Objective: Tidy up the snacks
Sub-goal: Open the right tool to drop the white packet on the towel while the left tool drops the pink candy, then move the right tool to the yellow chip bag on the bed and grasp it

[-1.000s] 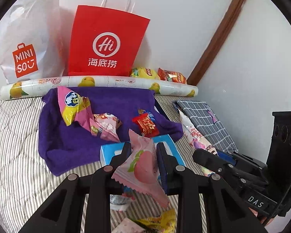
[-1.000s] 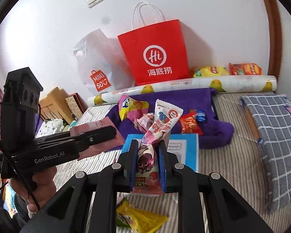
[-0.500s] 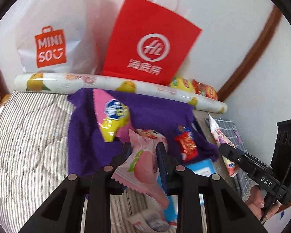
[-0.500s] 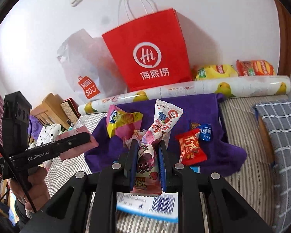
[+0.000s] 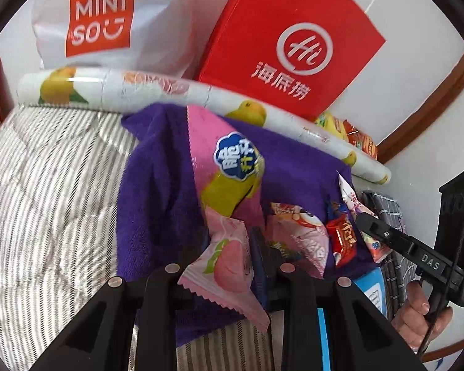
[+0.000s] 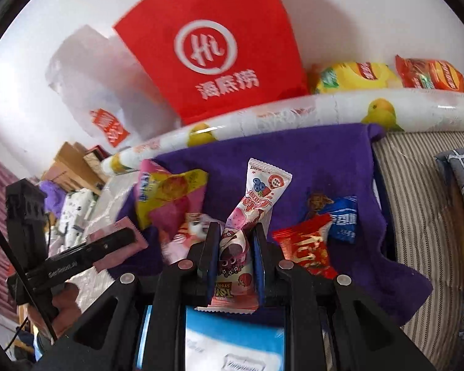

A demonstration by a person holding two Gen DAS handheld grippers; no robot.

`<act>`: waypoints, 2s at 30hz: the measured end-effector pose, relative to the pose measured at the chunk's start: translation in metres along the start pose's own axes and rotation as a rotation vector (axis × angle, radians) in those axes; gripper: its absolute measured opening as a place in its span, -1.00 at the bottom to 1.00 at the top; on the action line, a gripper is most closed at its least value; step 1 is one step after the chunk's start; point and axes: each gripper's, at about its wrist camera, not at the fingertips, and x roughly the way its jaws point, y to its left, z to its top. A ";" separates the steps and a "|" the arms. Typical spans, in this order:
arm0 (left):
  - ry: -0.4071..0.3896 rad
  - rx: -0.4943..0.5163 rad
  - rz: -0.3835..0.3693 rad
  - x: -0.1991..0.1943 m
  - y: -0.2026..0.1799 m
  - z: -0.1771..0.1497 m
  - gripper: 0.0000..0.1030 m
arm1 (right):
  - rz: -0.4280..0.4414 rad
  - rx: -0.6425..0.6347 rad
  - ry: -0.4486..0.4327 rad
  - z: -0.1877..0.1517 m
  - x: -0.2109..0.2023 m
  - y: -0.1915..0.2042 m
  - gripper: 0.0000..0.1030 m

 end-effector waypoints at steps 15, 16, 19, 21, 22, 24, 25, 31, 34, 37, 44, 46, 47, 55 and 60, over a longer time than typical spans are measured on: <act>0.031 -0.030 -0.036 0.010 0.005 0.002 -0.51 | -0.048 0.054 0.058 -0.001 0.023 -0.011 -0.49; 0.031 -0.027 -0.033 0.010 0.005 0.002 -0.51 | -0.045 0.058 0.057 -0.001 0.023 -0.012 -0.49; 0.026 -0.034 -0.037 0.009 0.006 0.002 -0.51 | -0.046 0.058 0.050 -0.002 0.017 -0.013 -0.43; 0.030 -0.037 -0.038 0.008 0.007 0.003 -0.46 | -0.047 0.060 0.040 -0.003 0.011 -0.012 -0.42; 0.035 -0.040 -0.038 0.007 0.007 0.003 -0.33 | -0.047 0.060 0.030 -0.004 0.006 -0.010 -0.42; 0.034 -0.051 -0.036 0.006 0.008 0.003 -0.15 | -0.043 0.055 0.014 -0.008 -0.005 -0.006 -0.38; 0.035 -0.049 -0.039 0.004 0.008 0.003 -0.14 | -0.042 0.052 0.009 -0.009 -0.009 -0.004 -0.38; 0.004 -0.041 -0.051 -0.018 0.000 -0.001 -0.12 | -0.063 -0.008 -0.021 -0.033 -0.045 0.017 -0.34; 0.001 -0.034 -0.062 -0.031 -0.005 -0.009 -0.12 | -0.070 -0.042 -0.024 -0.047 -0.060 0.027 -0.34; 0.005 -0.024 -0.060 -0.043 -0.010 -0.019 -0.12 | -0.073 -0.065 -0.026 -0.063 -0.073 0.036 -0.34; -0.022 0.017 -0.047 -0.080 -0.016 -0.046 -0.11 | -0.069 -0.099 -0.018 -0.110 -0.095 0.050 -0.17; -0.024 0.017 -0.046 -0.088 -0.015 -0.054 -0.10 | -0.061 -0.121 -0.002 -0.127 -0.098 0.055 -0.01; -0.026 0.021 -0.047 -0.093 -0.014 -0.058 -0.10 | -0.060 -0.131 0.000 -0.134 -0.100 0.056 0.00; -0.045 0.035 -0.047 -0.118 -0.012 -0.085 -0.09 | -0.010 -0.148 0.053 -0.191 -0.109 0.057 0.00; -0.054 0.041 -0.059 -0.127 -0.012 -0.094 -0.08 | -0.077 -0.233 0.080 -0.213 -0.100 0.063 0.00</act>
